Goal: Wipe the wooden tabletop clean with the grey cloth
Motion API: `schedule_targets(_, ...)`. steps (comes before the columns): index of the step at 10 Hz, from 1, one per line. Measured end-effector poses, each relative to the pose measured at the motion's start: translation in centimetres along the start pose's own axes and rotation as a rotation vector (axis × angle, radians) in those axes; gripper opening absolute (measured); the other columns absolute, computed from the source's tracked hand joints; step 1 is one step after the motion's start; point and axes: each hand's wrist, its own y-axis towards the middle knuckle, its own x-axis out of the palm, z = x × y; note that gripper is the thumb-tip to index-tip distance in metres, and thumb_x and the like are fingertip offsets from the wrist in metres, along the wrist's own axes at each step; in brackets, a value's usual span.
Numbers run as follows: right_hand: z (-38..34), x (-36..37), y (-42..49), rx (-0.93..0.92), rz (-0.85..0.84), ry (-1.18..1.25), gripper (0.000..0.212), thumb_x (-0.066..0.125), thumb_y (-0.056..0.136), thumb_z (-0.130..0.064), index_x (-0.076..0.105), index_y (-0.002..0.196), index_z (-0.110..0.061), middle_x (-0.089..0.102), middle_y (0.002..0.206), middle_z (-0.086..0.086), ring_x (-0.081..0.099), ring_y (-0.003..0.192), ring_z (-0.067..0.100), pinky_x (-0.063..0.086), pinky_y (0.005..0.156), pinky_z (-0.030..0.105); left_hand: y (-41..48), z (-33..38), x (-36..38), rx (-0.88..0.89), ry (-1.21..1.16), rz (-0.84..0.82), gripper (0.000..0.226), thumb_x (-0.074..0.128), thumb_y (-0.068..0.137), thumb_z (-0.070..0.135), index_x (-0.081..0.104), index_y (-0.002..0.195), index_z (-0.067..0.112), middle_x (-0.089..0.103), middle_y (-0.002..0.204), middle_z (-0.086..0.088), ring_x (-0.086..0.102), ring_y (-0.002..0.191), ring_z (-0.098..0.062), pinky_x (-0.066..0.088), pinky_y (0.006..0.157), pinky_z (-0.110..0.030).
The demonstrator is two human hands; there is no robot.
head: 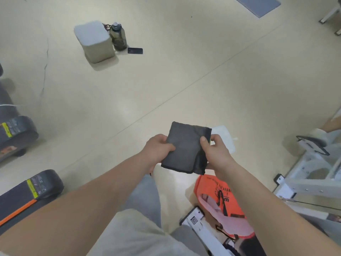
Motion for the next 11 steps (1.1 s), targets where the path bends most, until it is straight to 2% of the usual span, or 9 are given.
schedule_targets(1,-1.8,-0.4,5.6,0.001,0.068,-0.012,0.020,0.055,0.100,-0.048,0.052,0.110,-0.031,0.068,0.113,0.009,0.071,0.100,0.032,0.062,0.081,0.058,5.3,3.1,0.7,0.057,0.084,-0.009,0.022,0.067,0.082,0.021,0.064,0.104,0.023,0.074,0.104,-0.001,0.074,0.093,-0.021,0.062,0.082,-0.042)
schedule_targets(2,-2.0,-1.2,11.1,0.038,0.112,0.020,0.024,0.055,0.100,-0.050,0.051,0.113,-0.031,0.069,0.111,0.009,0.071,0.097,0.031,0.062,0.083,0.056,10.3,5.2,2.5,0.086,0.147,-0.085,0.018,0.065,0.087,0.022,0.060,0.103,0.029,0.074,0.098,0.001,0.075,0.080,-0.011,0.058,0.060,-0.025)
schedule_targets(3,0.4,-2.2,17.4,0.057,0.154,0.062,0.028,0.057,0.097,-0.052,0.052,0.115,-0.031,0.068,0.113,0.008,0.071,0.097,0.030,0.061,0.080,0.050,16.4,4.8,5.6,0.067,0.193,-0.131,0.022,0.063,0.084,0.022,0.059,0.102,0.033,0.073,0.093,0.003,0.072,0.069,-0.004,0.050,0.050,-0.016)
schedule_targets(4,5.3,-3.2,24.2,0.088,0.195,0.110,0.019,0.062,0.094,-0.043,0.053,0.108,-0.034,0.068,0.112,0.009,0.067,0.085,0.023,0.058,0.064,0.039,23.4,1.6,9.3,0.041,0.237,-0.210,0.030,0.060,0.078,0.012,0.058,0.102,0.029,0.068,0.081,0.005,0.066,0.056,-0.002,0.048,0.048,-0.019)
schedule_targets(6,18.6,-5.4,36.7,0.168,0.329,0.286,0.020,0.058,0.088,-0.018,0.055,0.105,-0.029,0.068,0.115,0.017,0.068,0.086,0.030,0.059,0.088,0.055,37.7,-6.1,17.8,0.092,0.360,-0.371,0.028,0.050,0.080,0.007,0.056,0.103,0.021,0.066,0.083,-0.002,0.062,0.049,-0.002,0.047,0.044,-0.018)
schedule_targets(7,23.2,-6.7,42.4,0.123,0.436,0.377,0.020,0.059,0.089,-0.017,0.058,0.106,-0.026,0.071,0.114,0.017,0.070,0.089,0.030,0.058,0.090,0.055,44.2,-8.5,21.5,0.173,0.377,-0.398,0.026,0.048,0.088,0.004,0.057,0.105,0.021,0.067,0.087,-0.003,0.064,0.053,-0.007,0.050,0.048,-0.023)
schedule_targets(9,28.5,-9.0,49.5,0.027,0.609,0.562,0.021,0.064,0.083,-0.019,0.059,0.102,-0.026,0.069,0.086,0.002,0.064,0.077,0.026,0.061,0.083,0.052,52.6,-9.7,26.8,0.338,0.386,-0.433,0.034,0.053,0.087,0.007,0.063,0.112,0.027,0.072,0.091,0.001,0.068,0.062,-0.007,0.055,0.053,-0.022)
schedule_targets(10,30.7,-8.7,51.4,0.133,0.681,0.543,0.041,0.064,0.085,-0.021,0.055,0.125,-0.025,0.065,0.115,0.005,0.068,0.095,0.030,0.060,0.090,0.051,54.8,-10.7,26.6,0.383,0.542,-0.381,0.046,0.062,0.091,0.017,0.054,0.135,0.029,0.061,0.114,0.007,0.065,0.088,-0.009,0.051,0.069,-0.020)
schedule_targets(11,32.4,-7.9,52.2,0.162,0.822,0.235,0.058,0.062,0.090,-0.030,0.044,0.144,-0.022,0.041,0.139,0.002,0.057,0.113,0.027,0.050,0.097,0.044,55.9,-11.8,24.9,0.374,0.663,-0.303,0.052,0.063,0.094,0.022,0.049,0.144,0.024,0.053,0.133,0.003,0.057,0.115,-0.018,0.047,0.089,-0.028)
